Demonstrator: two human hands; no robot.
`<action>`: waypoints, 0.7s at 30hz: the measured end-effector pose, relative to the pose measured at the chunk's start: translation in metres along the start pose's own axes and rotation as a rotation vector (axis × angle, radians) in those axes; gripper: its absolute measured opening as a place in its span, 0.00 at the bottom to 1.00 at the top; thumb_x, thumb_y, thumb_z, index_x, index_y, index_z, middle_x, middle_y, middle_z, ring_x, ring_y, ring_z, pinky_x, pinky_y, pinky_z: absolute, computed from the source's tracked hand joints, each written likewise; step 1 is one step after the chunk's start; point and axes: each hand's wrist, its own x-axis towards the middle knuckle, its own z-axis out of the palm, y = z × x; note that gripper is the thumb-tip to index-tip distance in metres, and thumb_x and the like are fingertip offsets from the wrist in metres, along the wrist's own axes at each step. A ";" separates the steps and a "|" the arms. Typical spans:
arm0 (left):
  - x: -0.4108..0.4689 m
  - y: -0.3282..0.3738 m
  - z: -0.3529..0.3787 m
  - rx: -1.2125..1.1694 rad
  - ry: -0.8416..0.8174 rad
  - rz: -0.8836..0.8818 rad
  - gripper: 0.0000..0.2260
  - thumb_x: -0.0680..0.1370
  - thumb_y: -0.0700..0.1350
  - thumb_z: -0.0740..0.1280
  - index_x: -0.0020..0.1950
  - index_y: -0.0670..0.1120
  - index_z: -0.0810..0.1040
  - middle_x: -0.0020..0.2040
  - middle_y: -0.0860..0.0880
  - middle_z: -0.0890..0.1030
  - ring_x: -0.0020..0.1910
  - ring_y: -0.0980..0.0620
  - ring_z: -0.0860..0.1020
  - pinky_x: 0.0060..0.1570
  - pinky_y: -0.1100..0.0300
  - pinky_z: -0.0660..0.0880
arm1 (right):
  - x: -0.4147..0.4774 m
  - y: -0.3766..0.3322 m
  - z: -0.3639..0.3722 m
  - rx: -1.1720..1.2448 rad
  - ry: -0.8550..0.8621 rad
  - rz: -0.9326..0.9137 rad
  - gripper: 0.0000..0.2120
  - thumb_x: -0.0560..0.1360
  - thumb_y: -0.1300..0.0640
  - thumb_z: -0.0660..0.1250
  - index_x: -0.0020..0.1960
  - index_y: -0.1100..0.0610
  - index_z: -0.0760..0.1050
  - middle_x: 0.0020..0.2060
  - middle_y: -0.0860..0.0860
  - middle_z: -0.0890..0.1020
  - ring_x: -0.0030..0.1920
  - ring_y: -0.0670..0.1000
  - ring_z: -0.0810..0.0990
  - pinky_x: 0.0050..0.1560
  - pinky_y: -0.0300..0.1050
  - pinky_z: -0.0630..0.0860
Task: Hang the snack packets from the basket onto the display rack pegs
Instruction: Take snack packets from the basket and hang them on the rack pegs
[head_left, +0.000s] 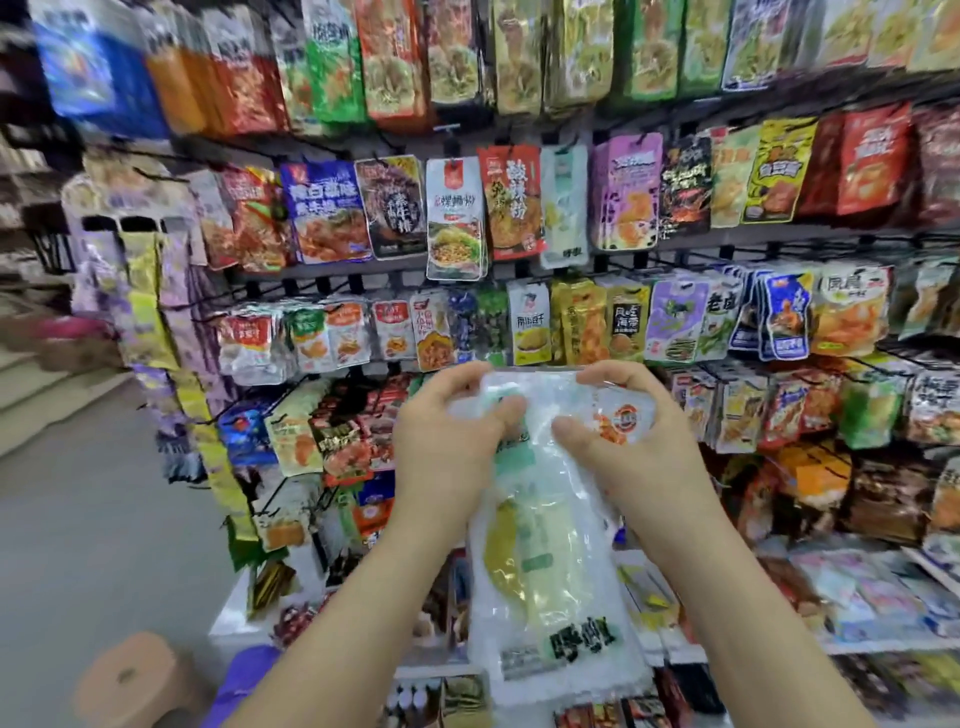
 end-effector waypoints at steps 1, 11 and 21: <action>0.011 -0.007 -0.001 -0.024 -0.002 -0.059 0.08 0.70 0.46 0.77 0.47 0.54 0.82 0.46 0.58 0.83 0.48 0.61 0.81 0.50 0.60 0.79 | 0.008 0.003 0.001 0.011 -0.013 0.000 0.14 0.71 0.64 0.75 0.49 0.48 0.77 0.49 0.54 0.82 0.42 0.52 0.84 0.39 0.49 0.82; 0.116 -0.034 0.029 -0.016 0.007 -0.182 0.08 0.69 0.47 0.78 0.40 0.47 0.80 0.42 0.41 0.84 0.42 0.40 0.82 0.48 0.41 0.78 | 0.126 0.056 0.002 0.006 0.014 -0.039 0.08 0.74 0.62 0.71 0.44 0.48 0.80 0.47 0.42 0.83 0.52 0.47 0.81 0.58 0.55 0.76; 0.221 -0.040 0.063 0.097 0.017 0.073 0.07 0.73 0.43 0.75 0.37 0.54 0.82 0.36 0.57 0.84 0.38 0.60 0.81 0.44 0.62 0.77 | 0.234 0.064 -0.015 -0.034 -0.013 -0.131 0.06 0.74 0.60 0.71 0.44 0.50 0.79 0.46 0.39 0.82 0.50 0.44 0.81 0.54 0.50 0.77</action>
